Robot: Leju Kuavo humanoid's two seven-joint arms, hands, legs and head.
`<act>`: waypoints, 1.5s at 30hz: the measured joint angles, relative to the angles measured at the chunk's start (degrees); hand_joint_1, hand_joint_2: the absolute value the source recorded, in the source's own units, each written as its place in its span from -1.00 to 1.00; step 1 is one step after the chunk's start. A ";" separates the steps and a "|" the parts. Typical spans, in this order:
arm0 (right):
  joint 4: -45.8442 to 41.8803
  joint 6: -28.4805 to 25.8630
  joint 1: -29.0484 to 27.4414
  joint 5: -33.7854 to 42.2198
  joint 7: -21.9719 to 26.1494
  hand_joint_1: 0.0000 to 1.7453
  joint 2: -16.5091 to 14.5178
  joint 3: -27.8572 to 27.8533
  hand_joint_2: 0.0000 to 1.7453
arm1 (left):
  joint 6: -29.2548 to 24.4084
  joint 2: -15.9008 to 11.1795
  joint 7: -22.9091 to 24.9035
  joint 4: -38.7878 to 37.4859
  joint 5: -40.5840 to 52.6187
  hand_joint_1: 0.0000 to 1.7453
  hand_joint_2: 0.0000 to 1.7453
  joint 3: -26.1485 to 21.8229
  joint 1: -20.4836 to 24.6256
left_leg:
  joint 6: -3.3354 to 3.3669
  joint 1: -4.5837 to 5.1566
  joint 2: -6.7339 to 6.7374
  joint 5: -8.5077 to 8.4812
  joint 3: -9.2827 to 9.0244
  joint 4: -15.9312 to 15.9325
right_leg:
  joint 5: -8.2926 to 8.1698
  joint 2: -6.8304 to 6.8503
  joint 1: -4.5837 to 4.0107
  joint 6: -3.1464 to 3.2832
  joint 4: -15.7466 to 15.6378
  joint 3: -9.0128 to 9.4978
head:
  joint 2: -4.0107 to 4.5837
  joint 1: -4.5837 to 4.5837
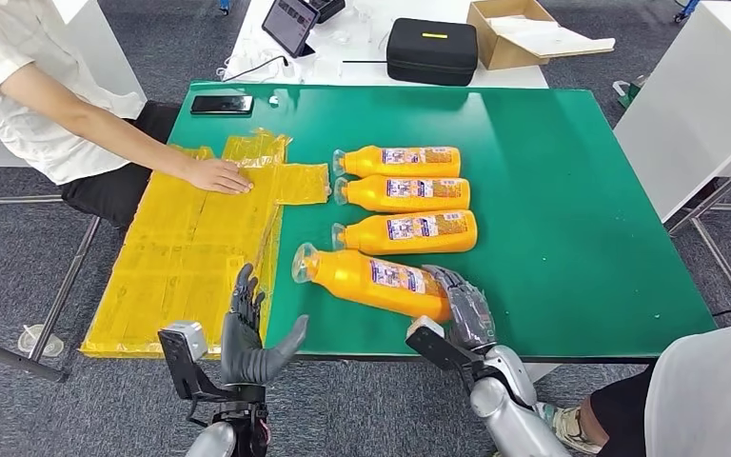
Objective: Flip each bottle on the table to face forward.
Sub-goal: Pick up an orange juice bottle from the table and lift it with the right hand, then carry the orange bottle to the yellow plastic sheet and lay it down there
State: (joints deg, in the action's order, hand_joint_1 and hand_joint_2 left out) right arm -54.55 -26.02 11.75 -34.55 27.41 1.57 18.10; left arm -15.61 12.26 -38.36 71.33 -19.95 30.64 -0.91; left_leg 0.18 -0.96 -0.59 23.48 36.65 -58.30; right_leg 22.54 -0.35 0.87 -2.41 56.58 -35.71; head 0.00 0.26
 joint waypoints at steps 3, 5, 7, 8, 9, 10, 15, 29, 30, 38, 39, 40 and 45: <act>-1.75 -1.68 -0.59 1.59 0.75 0.63 -0.69 -1.07 1.00 | 0.74 0.01 0.20 0.78 -2.36 -1.00 1.00 -0.26 -0.35 | 0.01 0.04 -0.01 0.00 0.05 0.00 | 0.01 0.00 0.05 -0.01 0.00 -0.04 | 0.00 -0.01; -2.64 -2.52 -0.89 2.56 1.46 0.62 -1.09 -1.80 1.00 | 1.58 -0.01 0.38 1.37 -3.94 -1.00 1.00 -0.43 -0.60 | 0.02 0.08 0.00 0.01 0.08 0.00 | 0.01 0.00 0.08 -0.02 0.00 -0.08 | -0.01 -0.01; -3.26 -3.11 -1.05 3.44 2.24 0.68 -1.63 -2.36 1.00 | 3.25 -0.02 0.93 1.91 -5.87 -1.00 1.00 -0.62 -0.76 | 0.02 0.10 0.00 0.01 0.11 0.00 | 0.01 0.00 0.09 -0.02 0.00 -0.12 | -0.01 -0.01; -3.48 -3.26 -1.07 3.80 2.54 0.69 -1.91 -2.54 1.00 | 4.19 -0.02 1.30 2.14 -6.78 -1.00 1.00 -0.69 -0.79 | 0.02 0.09 0.00 0.01 0.12 0.00 | 0.01 0.00 0.09 -0.02 0.00 -0.13 | -0.01 -0.02; -3.62 -3.30 -1.07 4.12 2.80 0.69 -2.18 -2.63 1.00 | 5.07 -0.02 1.66 2.34 -7.55 -1.00 1.00 -0.75 -0.81 | 0.02 0.09 0.00 0.01 0.13 0.00 | 0.01 0.00 0.09 -0.02 0.00 -0.14 | 0.00 -0.02; -3.73 -3.32 -1.06 4.43 3.10 0.67 -2.44 -2.66 1.00 | 6.05 -0.02 2.10 2.51 -8.36 -1.00 1.00 -0.81 -0.81 | 0.02 0.09 0.00 0.01 0.13 0.00 | 0.01 0.00 0.09 -0.02 0.00 -0.14 | 0.00 -0.01; -3.82 -2.17 -0.92 5.04 4.44 0.68 -4.26 -2.16 1.00 | 11.90 -0.11 5.42 2.76 -12.24 -1.00 1.00 -1.01 -0.84 | 0.02 0.09 0.01 0.01 0.16 0.00 | 0.01 0.00 0.08 -0.02 0.01 -0.16 | 0.00 -0.01; 0.53 3.94 2.01 4.74 5.51 0.75 -9.25 9.09 1.00 | 16.35 -0.12 7.37 -0.52 -13.07 -1.00 1.00 -1.29 1.15 | 0.03 0.09 -0.03 -0.02 0.24 0.00 | 0.02 0.01 0.08 -0.03 0.02 -0.25 | 0.00 -0.01; 0.68 4.06 2.01 4.86 5.52 0.76 -9.46 9.54 1.00 | 16.35 -0.11 7.36 -0.73 -13.08 -1.00 1.00 -1.34 1.23 | 0.02 0.09 -0.02 -0.02 0.25 0.00 | 0.02 0.01 0.08 -0.03 0.02 -0.26 | 0.00 -0.01; 0.99 6.02 1.64 6.45 5.16 0.84 -10.19 13.23 1.00 | 15.92 0.01 5.57 -1.39 -12.55 -1.00 1.00 -2.60 1.59 | 0.03 0.09 -0.01 -0.02 0.26 0.00 | 0.02 0.00 0.09 -0.03 0.02 -0.28 | -0.01 -0.01; 0.99 6.19 1.53 6.69 5.05 0.84 -10.28 13.59 1.00 | 15.89 0.02 5.47 -1.26 -12.53 -1.00 1.00 -2.88 1.56 | 0.02 0.09 -0.01 -0.02 0.26 0.00 | 0.02 0.00 0.09 -0.03 0.02 -0.28 | -0.01 -0.01; 1.00 6.38 1.45 6.92 4.99 0.84 -10.36 13.90 1.00 | 15.87 0.03 5.39 -1.05 -12.49 -1.00 1.00 -3.09 1.54 | 0.02 0.09 -0.01 -0.02 0.26 0.00 | 0.02 0.00 0.08 -0.03 0.02 -0.28 | -0.01 -0.02; 1.00 6.72 1.30 7.42 4.79 0.84 -10.57 14.84 1.00 | 15.79 0.08 5.12 -0.25 -12.40 -1.00 1.00 -3.73 1.47 | 0.02 0.09 -0.01 -0.02 0.26 0.00 | 0.02 0.00 0.09 -0.03 0.02 -0.28 | 0.00 -0.02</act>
State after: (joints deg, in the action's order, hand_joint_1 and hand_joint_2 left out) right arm -53.55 -19.30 13.05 -27.12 32.20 -8.99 32.93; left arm 0.17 12.34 -33.24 71.08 -32.35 26.92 0.55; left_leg 0.21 -0.88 -0.60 23.46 36.91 -58.29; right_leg 22.56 -0.35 0.96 -2.44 56.60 -35.99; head 0.00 0.24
